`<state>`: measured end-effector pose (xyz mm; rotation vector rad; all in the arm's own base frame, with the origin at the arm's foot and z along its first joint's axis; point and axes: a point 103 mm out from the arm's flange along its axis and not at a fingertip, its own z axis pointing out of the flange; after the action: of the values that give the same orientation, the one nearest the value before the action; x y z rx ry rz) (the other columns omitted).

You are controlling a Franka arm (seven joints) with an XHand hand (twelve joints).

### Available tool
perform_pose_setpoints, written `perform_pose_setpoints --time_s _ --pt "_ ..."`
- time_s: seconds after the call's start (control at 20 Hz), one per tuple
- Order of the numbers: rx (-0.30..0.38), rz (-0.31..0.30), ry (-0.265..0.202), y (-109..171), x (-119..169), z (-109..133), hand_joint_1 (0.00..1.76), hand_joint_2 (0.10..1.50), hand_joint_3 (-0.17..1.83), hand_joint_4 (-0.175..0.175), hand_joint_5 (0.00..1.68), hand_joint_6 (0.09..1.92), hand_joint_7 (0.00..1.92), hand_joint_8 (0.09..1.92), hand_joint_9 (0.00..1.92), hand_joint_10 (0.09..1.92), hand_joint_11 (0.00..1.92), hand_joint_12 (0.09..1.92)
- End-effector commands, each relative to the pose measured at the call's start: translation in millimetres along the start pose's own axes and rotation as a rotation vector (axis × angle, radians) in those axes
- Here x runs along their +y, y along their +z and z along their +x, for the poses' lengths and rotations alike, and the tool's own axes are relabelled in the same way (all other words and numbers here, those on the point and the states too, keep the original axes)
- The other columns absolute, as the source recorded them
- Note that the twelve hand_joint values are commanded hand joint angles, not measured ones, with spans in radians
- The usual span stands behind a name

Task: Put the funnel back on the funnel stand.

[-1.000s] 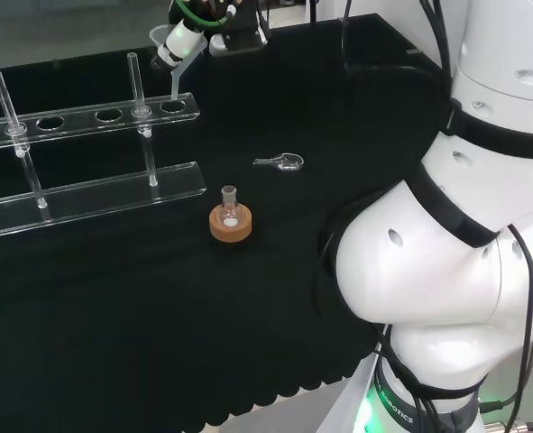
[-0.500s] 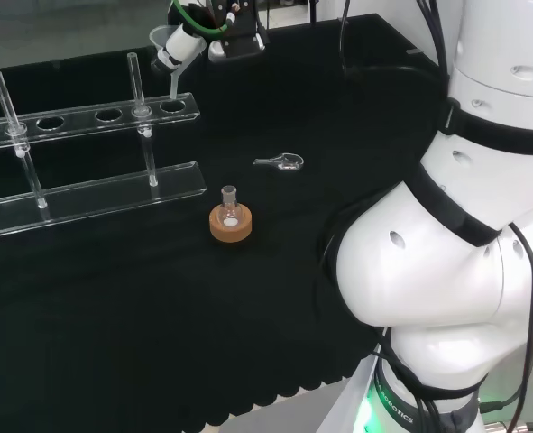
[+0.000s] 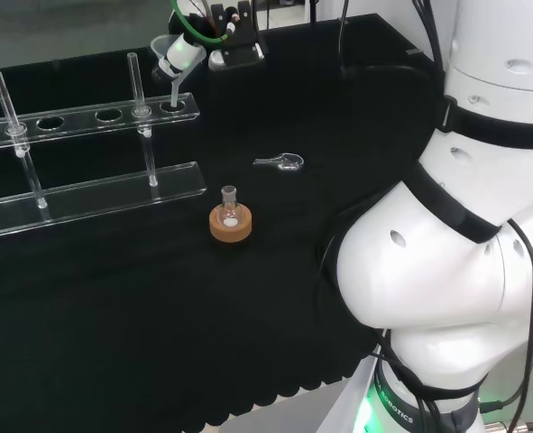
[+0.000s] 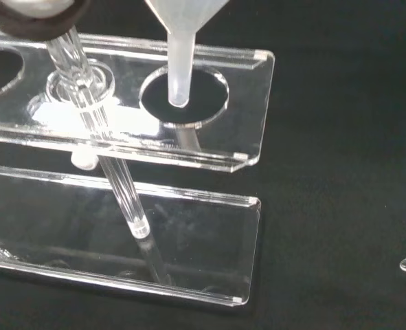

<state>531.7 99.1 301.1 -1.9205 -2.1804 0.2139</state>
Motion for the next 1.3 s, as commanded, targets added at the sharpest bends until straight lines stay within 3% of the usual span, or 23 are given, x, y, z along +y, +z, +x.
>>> perform_pose_setpoints --time_s 0.05,0.3,1.0,1.1,1.3 --pt "0.007 -0.001 0.002 9.2 5.3 -3.0 0.86 0.80 0.47 -0.043 0.85 0.79 0.82 0.80 1.26 0.35 0.93 0.99" --pt "0.007 -0.006 -0.007 18.2 10.0 -3.1 0.86 0.80 0.48 -0.044 0.84 0.79 0.81 0.80 1.25 0.35 0.92 0.99" --pt "-0.010 0.053 -0.001 41.1 21.6 -2.8 0.84 0.78 0.48 -0.066 0.60 0.81 0.70 0.84 1.13 0.38 0.82 1.06" --pt "-0.006 0.077 0.003 42.1 21.9 -3.7 0.82 0.76 0.48 -0.067 0.50 0.78 0.60 0.84 1.03 0.41 0.76 1.11" --pt "0.006 0.115 -0.006 45.2 20.2 -4.9 0.75 0.69 0.46 -0.076 0.28 0.45 0.18 0.80 0.52 0.63 0.43 1.29"
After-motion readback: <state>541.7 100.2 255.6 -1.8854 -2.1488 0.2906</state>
